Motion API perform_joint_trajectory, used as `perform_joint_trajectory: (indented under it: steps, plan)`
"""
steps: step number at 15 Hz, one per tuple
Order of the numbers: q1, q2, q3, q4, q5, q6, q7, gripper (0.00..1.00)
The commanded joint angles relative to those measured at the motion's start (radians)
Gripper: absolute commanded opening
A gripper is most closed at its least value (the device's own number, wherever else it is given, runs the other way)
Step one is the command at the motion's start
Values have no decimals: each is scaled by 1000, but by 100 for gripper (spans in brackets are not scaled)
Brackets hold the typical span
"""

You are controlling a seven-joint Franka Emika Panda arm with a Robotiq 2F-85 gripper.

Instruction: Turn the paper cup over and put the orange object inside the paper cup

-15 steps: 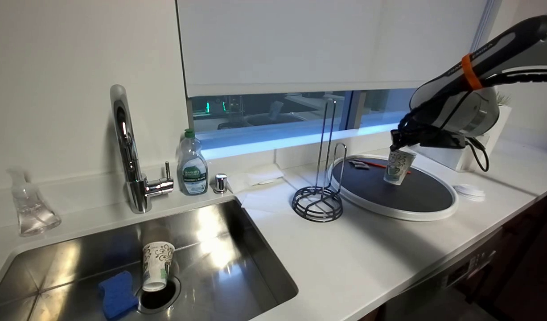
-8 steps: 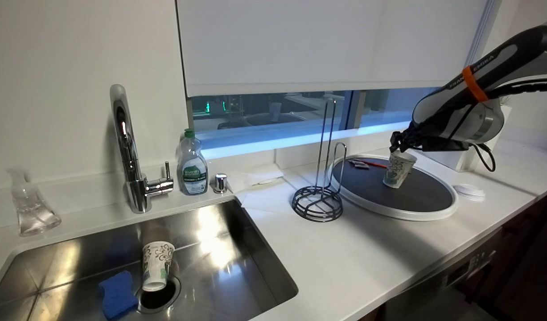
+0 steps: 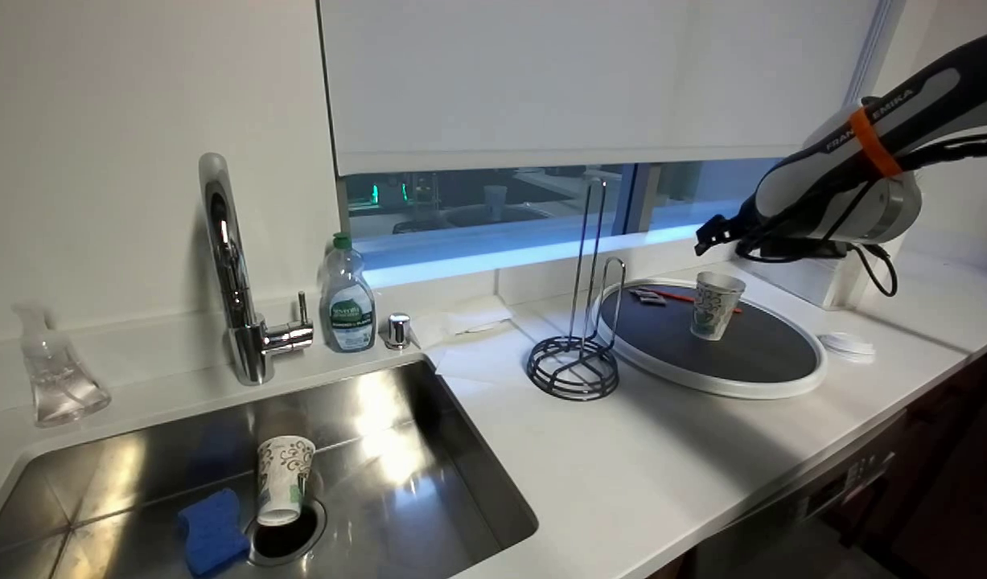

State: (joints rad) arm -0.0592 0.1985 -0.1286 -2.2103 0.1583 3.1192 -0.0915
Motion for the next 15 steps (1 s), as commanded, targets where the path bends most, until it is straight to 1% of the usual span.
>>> perform_joint_trajectory:
  steps: [1, 4, 5, 6, 9, 12, 13, 15]
  plan:
    - [-13, -48, 3, -9, -32, -32, 66, 100]
    - [-22, -67, -3, 17, -20, -81, 107, 100]
    - [6, -67, -39, 34, -10, -115, 128, 100]
    - [9, -66, -55, 52, -23, -154, 165, 100]
    - [18, -40, -106, 147, -65, -338, 312, 100]
    - [22, 2, -130, 246, -113, -498, 465, 100]
    - [-1, 21, -113, 286, -141, -555, 524, 100]
    - [-3, 62, -113, 358, -159, -652, 612, 100]
